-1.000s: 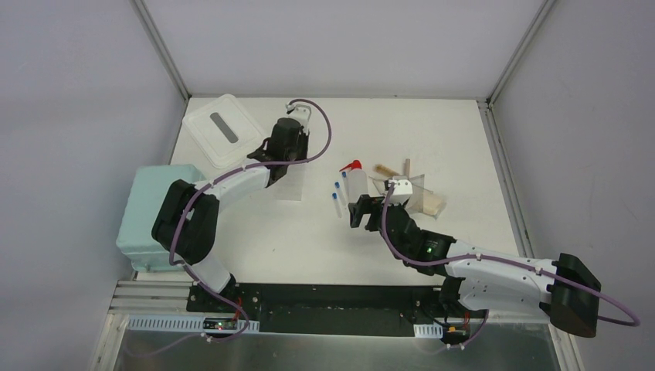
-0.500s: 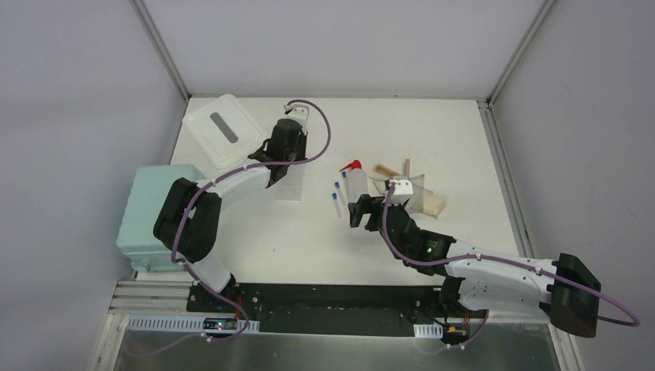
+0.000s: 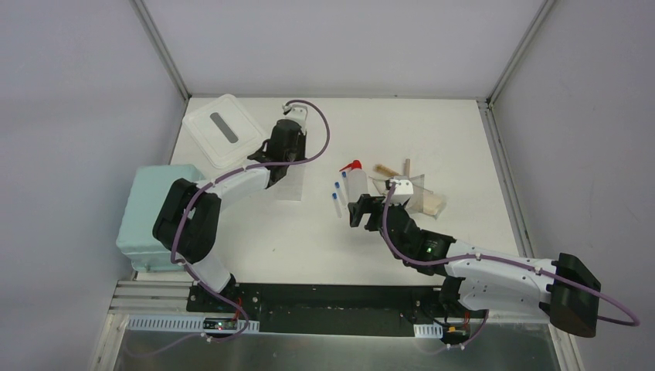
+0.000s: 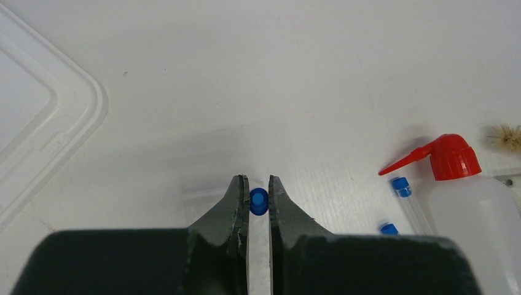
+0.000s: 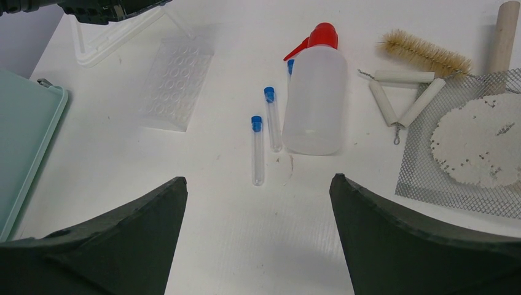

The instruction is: Organize the chemistry lab equipment

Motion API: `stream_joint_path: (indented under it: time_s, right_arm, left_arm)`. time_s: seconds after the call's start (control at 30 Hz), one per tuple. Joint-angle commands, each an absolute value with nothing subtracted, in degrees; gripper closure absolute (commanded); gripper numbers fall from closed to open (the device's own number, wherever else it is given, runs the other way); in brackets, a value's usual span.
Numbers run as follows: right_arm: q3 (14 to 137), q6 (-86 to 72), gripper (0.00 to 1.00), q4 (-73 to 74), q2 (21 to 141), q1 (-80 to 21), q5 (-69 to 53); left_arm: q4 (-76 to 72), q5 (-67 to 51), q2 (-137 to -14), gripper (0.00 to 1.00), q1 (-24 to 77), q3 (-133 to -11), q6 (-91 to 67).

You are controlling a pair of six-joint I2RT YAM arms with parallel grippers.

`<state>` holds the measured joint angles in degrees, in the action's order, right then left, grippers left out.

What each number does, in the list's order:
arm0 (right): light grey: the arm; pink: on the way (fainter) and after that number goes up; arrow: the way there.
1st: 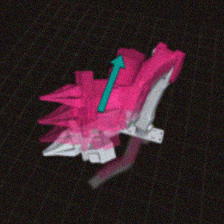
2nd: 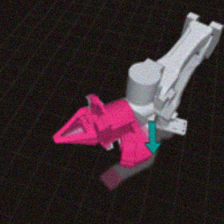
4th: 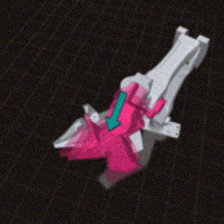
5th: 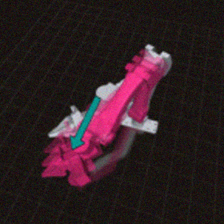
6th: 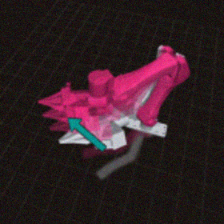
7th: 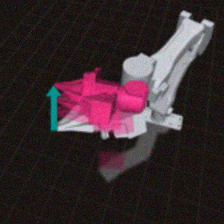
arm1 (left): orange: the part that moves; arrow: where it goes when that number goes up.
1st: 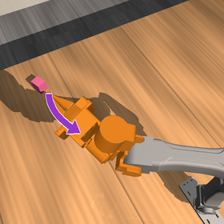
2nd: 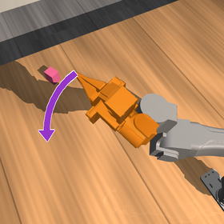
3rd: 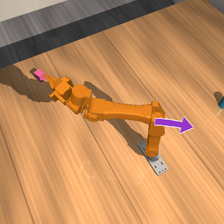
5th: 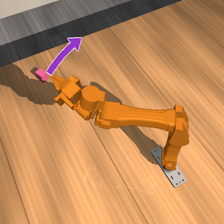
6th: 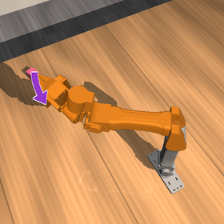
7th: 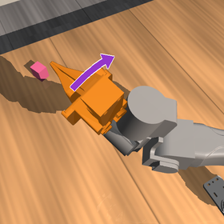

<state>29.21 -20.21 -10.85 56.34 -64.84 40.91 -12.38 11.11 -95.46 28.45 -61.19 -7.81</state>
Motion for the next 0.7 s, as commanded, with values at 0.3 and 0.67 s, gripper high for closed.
stream_joint_path:
  time_s: [0.3,0.67]
  right_arm:
    - [29.8,-21.4,0.10,-12.8,56.9,-64.7,41.5]
    - [30.0,-22.0,0.10,-12.7,57.5,-64.7,41.0]
  left_arm:
    - [-11.0,12.3,-91.2,1.00,28.6,-57.9,-9.8]
    - [-10.5,11.5,-90.8,1.00,28.6,-57.6,-10.5]
